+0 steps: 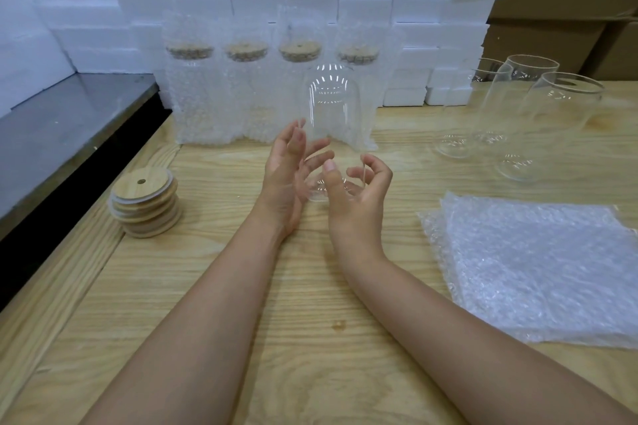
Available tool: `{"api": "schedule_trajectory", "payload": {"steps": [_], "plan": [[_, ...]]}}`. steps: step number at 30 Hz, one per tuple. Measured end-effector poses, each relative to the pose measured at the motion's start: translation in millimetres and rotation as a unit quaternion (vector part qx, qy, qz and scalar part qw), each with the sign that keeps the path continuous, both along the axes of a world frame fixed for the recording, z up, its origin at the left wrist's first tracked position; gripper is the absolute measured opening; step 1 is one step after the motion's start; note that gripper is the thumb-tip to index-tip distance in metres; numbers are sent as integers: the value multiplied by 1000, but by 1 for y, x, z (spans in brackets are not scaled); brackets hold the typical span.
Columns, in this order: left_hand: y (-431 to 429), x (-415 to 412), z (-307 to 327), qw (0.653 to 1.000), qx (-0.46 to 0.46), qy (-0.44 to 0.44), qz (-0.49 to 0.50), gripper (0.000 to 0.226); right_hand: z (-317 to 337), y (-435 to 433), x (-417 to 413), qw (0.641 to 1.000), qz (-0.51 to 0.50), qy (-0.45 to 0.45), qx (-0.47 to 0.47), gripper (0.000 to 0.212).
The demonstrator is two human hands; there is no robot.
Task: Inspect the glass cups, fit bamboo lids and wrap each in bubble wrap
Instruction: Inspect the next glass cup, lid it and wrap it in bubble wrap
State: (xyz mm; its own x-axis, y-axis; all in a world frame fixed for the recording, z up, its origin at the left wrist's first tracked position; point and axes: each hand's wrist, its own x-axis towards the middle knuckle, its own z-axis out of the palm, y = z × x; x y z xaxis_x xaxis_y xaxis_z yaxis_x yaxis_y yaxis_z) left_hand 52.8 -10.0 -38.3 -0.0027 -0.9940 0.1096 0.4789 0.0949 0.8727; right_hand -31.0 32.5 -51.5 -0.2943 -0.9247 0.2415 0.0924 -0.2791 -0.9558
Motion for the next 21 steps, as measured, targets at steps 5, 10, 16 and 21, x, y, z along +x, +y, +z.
{"api": "schedule_trajectory", "payload": {"steps": [5, 10, 16, 21], "plan": [[2, 0, 3, 999, 30, 12, -40, 112, 1, -2, -1, 995, 30, -85, 39, 46], [5, -1, 5, 994, 47, 7, -96, 128, 3, -3, 0, 981, 61, -172, 64, 20], [3, -1, 3, 994, 41, -1, -98, 115, 2, -4, 0, 981, 67, -175, 52, 14], [2, 1, 2, 997, 32, -2, -70, 109, 2, -3, 2, 992, 48, -103, 53, 34]]}}
